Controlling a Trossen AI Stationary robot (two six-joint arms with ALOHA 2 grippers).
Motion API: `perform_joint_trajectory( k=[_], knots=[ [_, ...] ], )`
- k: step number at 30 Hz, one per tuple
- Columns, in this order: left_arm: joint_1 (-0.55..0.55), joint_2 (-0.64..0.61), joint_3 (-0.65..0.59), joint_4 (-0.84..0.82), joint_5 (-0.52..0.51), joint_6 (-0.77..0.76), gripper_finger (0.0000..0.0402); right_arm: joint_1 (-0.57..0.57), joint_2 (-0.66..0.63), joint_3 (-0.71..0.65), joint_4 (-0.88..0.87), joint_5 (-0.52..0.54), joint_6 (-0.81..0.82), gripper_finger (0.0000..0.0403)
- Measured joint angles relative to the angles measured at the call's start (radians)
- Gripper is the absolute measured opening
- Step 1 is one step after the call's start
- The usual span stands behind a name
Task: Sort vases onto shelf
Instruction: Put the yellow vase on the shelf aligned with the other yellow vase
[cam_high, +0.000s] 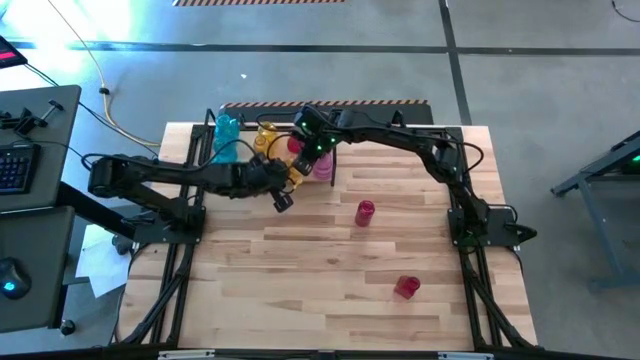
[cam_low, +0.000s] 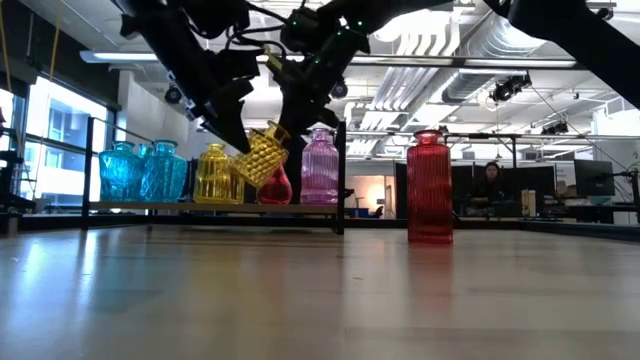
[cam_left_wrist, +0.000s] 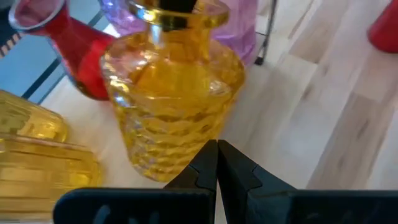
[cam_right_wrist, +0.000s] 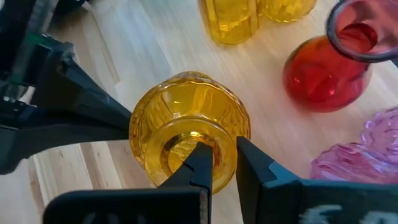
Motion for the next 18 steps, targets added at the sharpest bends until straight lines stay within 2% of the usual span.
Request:
perform_joint_trajectory(
  k=[14,18],
  knots=[
    [0.059,0.000,-0.001,0.020,-0.006,0.036,0.0000,-0.009,0.021,0.000,0.014,-0.001,-0.001,0.0016],
    [0.058,0.000,-0.001,0.013,-0.001,0.035,0.0000,-0.006,0.022,0.000,0.035,-0.029,-0.021,0.0016]
  ],
)
